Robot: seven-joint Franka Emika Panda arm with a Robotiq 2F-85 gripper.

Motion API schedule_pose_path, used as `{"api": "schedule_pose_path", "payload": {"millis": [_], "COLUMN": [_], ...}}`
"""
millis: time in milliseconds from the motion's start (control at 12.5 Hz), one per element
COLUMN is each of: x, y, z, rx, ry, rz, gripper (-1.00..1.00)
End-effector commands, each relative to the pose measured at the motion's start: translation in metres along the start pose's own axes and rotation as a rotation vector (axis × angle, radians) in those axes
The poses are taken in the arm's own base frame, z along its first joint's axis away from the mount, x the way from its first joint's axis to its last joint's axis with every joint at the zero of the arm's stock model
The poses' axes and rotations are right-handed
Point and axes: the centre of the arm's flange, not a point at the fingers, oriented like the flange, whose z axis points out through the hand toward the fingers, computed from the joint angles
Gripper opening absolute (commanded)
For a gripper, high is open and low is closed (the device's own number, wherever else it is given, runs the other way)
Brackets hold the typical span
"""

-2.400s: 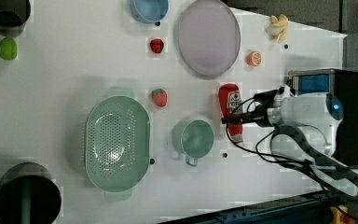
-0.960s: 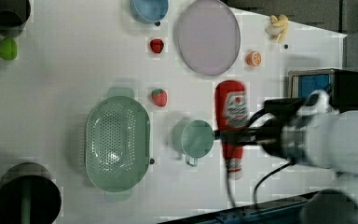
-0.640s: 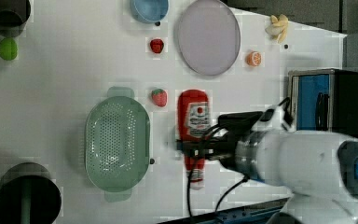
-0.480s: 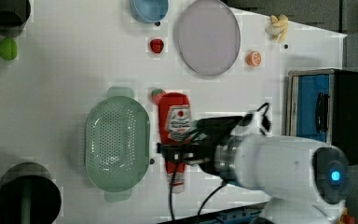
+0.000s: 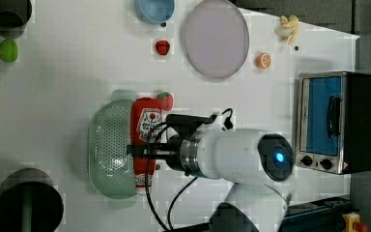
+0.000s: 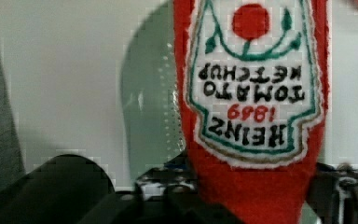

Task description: Pick Ketchup from the table and place it in strainer.

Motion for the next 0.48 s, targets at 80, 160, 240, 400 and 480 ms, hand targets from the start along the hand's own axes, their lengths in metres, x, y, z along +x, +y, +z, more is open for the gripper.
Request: {"api": "schedule_pose_path", "payload": {"millis": [80, 160, 240, 400, 480], "x": [0.001, 0.002, 0.002, 0.003, 0.008], "y": [-0.009, -0.010, -0.010, -0.009, -0.004], "z": [0.002, 0.003, 0.000, -0.013, -0.024], "rx": [0.033, 0.037, 0.033, 0.027, 0.018], "ry": [0.039, 0.049, 0.057, 0.080, 0.096], "rz": [0.064, 0.052, 0.047, 0.048, 0.065], "gripper": [0.68, 0.90, 1.00, 1.00, 1.00]}}
